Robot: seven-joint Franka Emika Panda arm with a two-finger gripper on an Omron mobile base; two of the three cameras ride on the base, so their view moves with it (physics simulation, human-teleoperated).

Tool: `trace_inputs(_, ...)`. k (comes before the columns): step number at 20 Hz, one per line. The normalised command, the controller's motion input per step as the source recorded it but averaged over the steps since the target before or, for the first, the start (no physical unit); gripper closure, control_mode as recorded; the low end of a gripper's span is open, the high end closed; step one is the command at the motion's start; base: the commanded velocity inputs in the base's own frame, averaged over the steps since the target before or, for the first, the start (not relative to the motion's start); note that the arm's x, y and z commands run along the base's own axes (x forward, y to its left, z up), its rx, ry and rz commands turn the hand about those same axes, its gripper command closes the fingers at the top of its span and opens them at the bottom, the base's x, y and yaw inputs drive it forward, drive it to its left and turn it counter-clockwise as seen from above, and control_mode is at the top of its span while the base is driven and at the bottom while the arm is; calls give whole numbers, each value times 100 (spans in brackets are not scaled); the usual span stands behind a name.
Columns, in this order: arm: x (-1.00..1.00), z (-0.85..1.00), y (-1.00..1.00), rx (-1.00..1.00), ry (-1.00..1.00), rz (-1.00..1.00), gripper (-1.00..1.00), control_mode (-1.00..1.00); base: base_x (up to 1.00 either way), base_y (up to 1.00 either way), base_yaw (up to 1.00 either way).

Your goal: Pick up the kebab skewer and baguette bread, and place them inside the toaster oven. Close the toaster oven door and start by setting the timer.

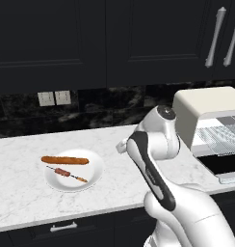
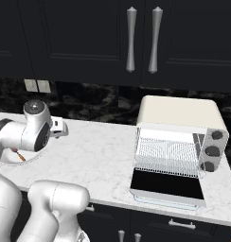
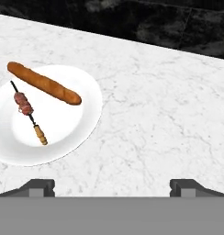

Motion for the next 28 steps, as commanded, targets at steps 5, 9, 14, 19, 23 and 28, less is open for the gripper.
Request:
trace_inputs(5, 9, -13, 100, -2, 0, 18, -100, -100, 0, 0, 0)
trace_inputs(9, 22, -10, 98, 0, 0, 20, -100, -100, 0, 0, 0)
trace_inputs(14, 30, -8, 97, -3, 5, 16, -100, -100, 0, 0, 0)
trace_inputs(19, 16, -5, 45, -11, 6, 2, -100, -100, 0, 0, 0)
trace_inputs(23, 29, -9, 4, -6, 0, 5, -100, -100, 0, 0, 0)
trace_inputs(28, 26, -22, 0, -2, 0, 13, -100, -100, 0, 0, 0)
